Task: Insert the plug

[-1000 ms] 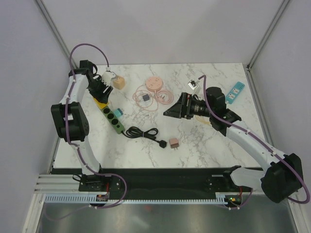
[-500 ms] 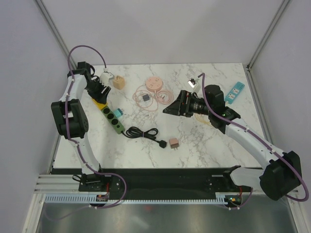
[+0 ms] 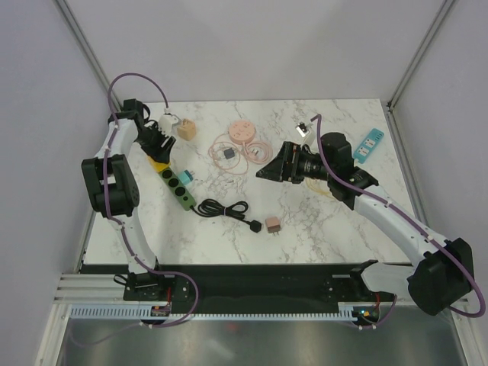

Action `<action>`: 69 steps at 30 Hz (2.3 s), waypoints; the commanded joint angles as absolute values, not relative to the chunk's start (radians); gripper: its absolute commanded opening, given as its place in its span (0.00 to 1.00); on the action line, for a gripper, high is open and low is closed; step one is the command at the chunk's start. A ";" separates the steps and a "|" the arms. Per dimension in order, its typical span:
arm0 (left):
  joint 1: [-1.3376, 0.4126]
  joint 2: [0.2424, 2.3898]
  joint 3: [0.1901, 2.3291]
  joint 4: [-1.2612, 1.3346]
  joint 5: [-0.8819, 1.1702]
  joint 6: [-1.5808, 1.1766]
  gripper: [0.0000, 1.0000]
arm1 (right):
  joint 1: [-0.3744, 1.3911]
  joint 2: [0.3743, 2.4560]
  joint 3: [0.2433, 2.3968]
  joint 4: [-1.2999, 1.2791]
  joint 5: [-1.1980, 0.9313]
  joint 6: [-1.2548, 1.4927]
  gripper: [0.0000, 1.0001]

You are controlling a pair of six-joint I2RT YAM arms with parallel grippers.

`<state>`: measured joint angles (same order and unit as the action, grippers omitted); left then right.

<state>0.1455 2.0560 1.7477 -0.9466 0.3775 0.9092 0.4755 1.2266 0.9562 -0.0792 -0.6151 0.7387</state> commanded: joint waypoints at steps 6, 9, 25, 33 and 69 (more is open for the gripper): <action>0.176 1.981 1.484 -0.749 0.391 0.913 0.02 | 0.474 1.235 1.019 -0.072 -0.624 0.718 0.98; 0.189 1.942 1.399 -0.670 0.385 0.905 0.02 | 0.476 1.235 1.025 -0.075 -0.629 0.715 0.98; 0.227 1.948 1.232 -0.462 0.491 0.827 0.02 | 0.476 1.197 1.026 -0.084 -0.626 0.701 0.98; 0.230 1.888 1.213 -0.440 0.524 0.782 0.25 | 0.476 1.184 1.049 -0.098 -0.621 0.692 0.98; 0.209 1.669 1.551 -0.705 0.322 -0.054 1.00 | 0.476 0.986 1.062 -0.178 -0.612 0.683 0.98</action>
